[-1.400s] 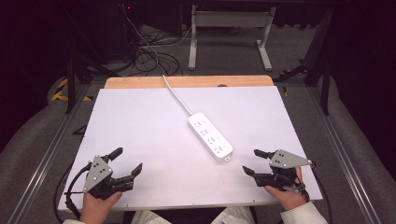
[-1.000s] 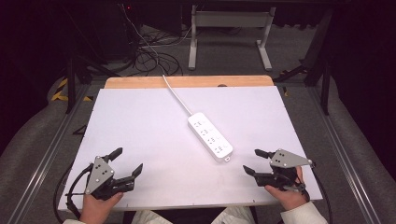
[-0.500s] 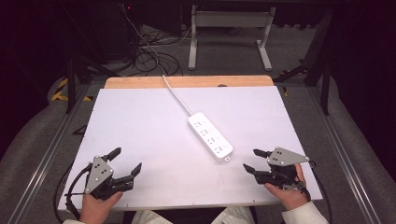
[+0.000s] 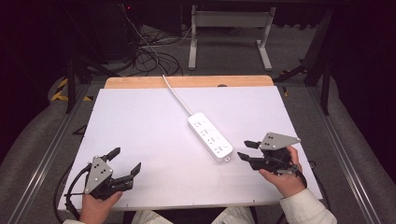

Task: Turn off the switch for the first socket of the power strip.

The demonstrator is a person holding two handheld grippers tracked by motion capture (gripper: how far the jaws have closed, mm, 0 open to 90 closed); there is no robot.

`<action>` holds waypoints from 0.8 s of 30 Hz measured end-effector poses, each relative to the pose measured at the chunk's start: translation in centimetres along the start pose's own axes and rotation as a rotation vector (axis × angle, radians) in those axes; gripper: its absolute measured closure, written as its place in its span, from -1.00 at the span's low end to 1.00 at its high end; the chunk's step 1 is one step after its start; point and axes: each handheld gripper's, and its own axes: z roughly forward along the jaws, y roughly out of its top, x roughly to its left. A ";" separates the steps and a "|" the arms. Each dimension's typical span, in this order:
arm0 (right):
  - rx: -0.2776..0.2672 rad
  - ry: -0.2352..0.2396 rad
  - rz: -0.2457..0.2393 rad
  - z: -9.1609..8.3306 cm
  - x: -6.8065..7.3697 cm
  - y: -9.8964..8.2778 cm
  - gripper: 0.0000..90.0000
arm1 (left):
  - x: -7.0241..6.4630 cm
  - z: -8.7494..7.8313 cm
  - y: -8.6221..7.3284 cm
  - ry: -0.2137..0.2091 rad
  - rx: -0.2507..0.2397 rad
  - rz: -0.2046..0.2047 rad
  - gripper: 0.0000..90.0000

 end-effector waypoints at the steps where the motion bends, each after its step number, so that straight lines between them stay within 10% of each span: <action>1: 0.013 0.002 -0.002 0.1 -0.1 0.4 0.15 | 0.0 0.0 0.0 -0.001 0.001 -0.003 -0.60; 19: 0.018 0.009 0.018 2.0 -2.0 5.0 0.19 | 0.1 0.0 0.0 0.004 -0.002 -0.003 -0.61; 24: 0.025 0.013 0.025 3.2 -2.1 5.7 0.48 | 0.2 0.0 -0.1 0.004 0.001 0.003 -0.61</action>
